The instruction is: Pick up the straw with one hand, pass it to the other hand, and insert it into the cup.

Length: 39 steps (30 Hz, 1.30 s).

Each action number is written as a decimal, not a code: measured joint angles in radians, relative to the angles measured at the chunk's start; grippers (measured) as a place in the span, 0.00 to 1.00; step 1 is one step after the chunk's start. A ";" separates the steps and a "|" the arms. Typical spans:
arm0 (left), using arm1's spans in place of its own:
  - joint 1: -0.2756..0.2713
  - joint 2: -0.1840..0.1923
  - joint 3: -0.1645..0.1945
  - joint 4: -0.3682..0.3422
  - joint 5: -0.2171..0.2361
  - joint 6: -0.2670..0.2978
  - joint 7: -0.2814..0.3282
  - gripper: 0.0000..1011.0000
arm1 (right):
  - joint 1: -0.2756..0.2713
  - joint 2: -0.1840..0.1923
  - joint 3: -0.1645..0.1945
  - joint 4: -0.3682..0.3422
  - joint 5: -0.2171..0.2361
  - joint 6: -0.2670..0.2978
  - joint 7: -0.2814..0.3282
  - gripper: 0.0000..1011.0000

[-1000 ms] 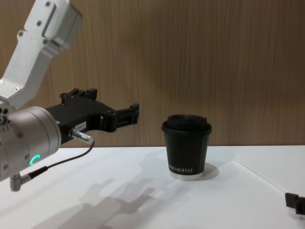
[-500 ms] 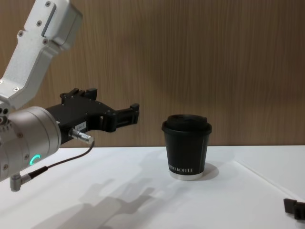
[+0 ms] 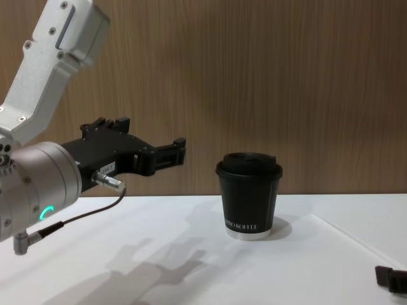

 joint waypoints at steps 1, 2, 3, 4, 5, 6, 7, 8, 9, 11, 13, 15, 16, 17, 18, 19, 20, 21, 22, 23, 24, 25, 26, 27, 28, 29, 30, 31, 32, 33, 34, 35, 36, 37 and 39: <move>0.000 0.000 0.000 0.000 0.000 0.000 0.000 0.99 | 0.001 0.000 0.000 0.000 0.001 0.002 0.000 0.99; 0.000 0.000 0.000 0.000 0.000 0.000 0.000 0.99 | 0.001 0.000 0.000 0.000 0.002 0.004 -0.001 0.97; 0.000 0.000 0.000 0.000 0.000 0.000 0.000 0.99 | 0.002 0.000 0.000 0.000 0.003 0.007 -0.001 0.96; 0.000 0.000 0.000 0.000 0.000 0.000 0.000 0.99 | 0.002 0.000 -0.001 0.000 0.004 0.008 -0.001 0.93; 0.000 0.000 0.000 0.000 0.000 0.000 0.000 0.99 | 0.002 -0.001 -0.001 -0.001 0.005 0.009 -0.002 0.91; 0.000 0.000 0.000 0.000 0.000 0.000 0.000 0.99 | 0.003 -0.001 -0.001 -0.001 0.005 0.011 -0.002 0.90; 0.000 0.000 0.000 0.000 0.000 0.000 0.000 0.99 | 0.003 -0.001 -0.001 -0.001 0.007 0.013 -0.002 0.86; 0.000 0.000 0.000 0.000 0.000 0.000 0.000 0.99 | 0.003 -0.001 -0.001 -0.001 0.007 0.013 -0.002 0.85; 0.000 0.000 0.000 0.000 0.000 0.000 0.000 0.99 | 0.003 -0.001 -0.001 -0.001 0.008 0.014 -0.002 0.81; 0.000 0.000 0.000 0.000 0.000 0.000 0.000 0.99 | 0.004 -0.001 -0.001 -0.001 0.010 0.018 -0.003 0.76; 0.000 0.000 0.000 0.000 0.000 0.000 0.000 0.99 | 0.004 -0.001 -0.001 -0.001 0.010 0.019 -0.003 0.68; 0.000 0.000 0.000 0.000 0.000 0.000 0.000 0.99 | 0.004 -0.001 -0.001 -0.001 0.011 0.020 -0.003 0.64; 0.000 0.000 0.000 0.000 0.000 0.000 0.000 0.99 | 0.005 -0.002 -0.001 -0.001 0.012 0.021 -0.003 0.59; 0.000 0.000 0.000 0.000 0.000 0.000 0.000 0.99 | 0.005 -0.002 -0.002 -0.001 0.012 0.022 -0.004 0.56; 0.000 0.000 0.000 0.000 0.000 0.000 0.000 0.99 | 0.005 -0.002 -0.002 -0.001 0.012 0.022 -0.004 0.53; 0.000 0.000 0.000 0.000 0.000 0.000 0.000 0.99 | 0.005 -0.002 -0.002 -0.001 0.013 0.023 -0.004 0.48; 0.000 0.000 0.000 0.000 0.000 0.000 0.000 0.99 | 0.005 -0.002 -0.002 -0.001 0.013 0.024 -0.004 0.48; 0.000 0.000 0.000 0.000 0.000 0.000 0.000 0.99 | 0.005 -0.002 -0.002 -0.001 0.013 0.024 -0.004 0.44; 0.000 0.000 0.000 0.000 0.000 0.000 0.000 0.99 | 0.005 -0.002 -0.002 -0.001 0.013 0.025 -0.004 0.42; 0.000 0.000 0.000 0.000 0.000 0.000 0.000 0.99 | 0.005 -0.002 -0.002 -0.001 0.013 0.025 -0.004 0.39; 0.000 0.000 0.000 0.000 0.000 0.000 0.000 0.99 | 0.005 -0.002 -0.002 -0.001 0.014 0.025 -0.004 0.34; 0.000 0.000 0.000 0.000 0.000 0.000 0.000 0.99 | 0.005 -0.002 -0.002 -0.001 0.014 0.026 -0.004 0.33; 0.000 0.000 0.000 0.000 0.000 0.000 0.000 0.99 | 0.005 -0.002 -0.003 -0.001 0.014 0.026 -0.004 0.27; 0.000 0.000 0.000 0.000 0.000 0.000 0.000 0.99 | 0.005 -0.002 -0.003 -0.001 0.014 0.027 -0.004 0.24; 0.000 0.000 0.000 0.000 0.000 0.000 0.000 0.99 | 0.005 -0.002 -0.003 -0.001 0.014 0.027 -0.004 0.22; 0.000 0.000 0.000 0.000 0.000 0.000 0.000 0.99 | 0.005 -0.002 -0.003 -0.001 0.015 0.027 -0.004 0.20; 0.000 0.000 0.000 0.000 0.000 0.000 0.000 0.99 | 0.006 -0.002 -0.003 -0.001 0.015 0.027 -0.004 0.17; 0.000 0.000 0.000 0.000 0.000 0.000 0.000 0.99 | 0.006 -0.002 -0.003 -0.001 0.015 0.027 -0.004 0.14; 0.000 0.000 0.000 0.000 0.000 0.000 0.000 0.99 | 0.006 -0.002 -0.003 -0.001 0.015 0.027 -0.004 0.11; 0.000 0.000 0.000 0.000 0.000 0.000 0.000 0.99 | 0.006 -0.002 -0.003 -0.001 0.016 0.028 -0.004 0.09; 0.000 0.000 0.000 0.000 0.000 0.000 0.000 0.99 | 0.006 -0.003 -0.003 -0.001 0.016 0.028 -0.005 0.06; 0.000 0.000 0.000 0.000 0.000 0.000 0.000 0.99 | 0.006 -0.003 -0.003 -0.001 0.017 0.028 -0.006 0.03; 0.000 0.000 0.000 0.000 0.000 0.000 0.000 0.99 | 0.005 -0.005 -0.003 -0.001 0.018 0.030 -0.010 0.02; 0.000 0.000 0.000 0.000 0.000 0.000 0.000 0.99 | 0.005 -0.007 -0.002 -0.001 0.018 0.031 -0.013 0.01; 0.000 0.000 0.000 0.000 0.000 0.000 0.000 0.99 | 0.004 -0.011 -0.001 -0.001 0.019 0.034 -0.023 0.00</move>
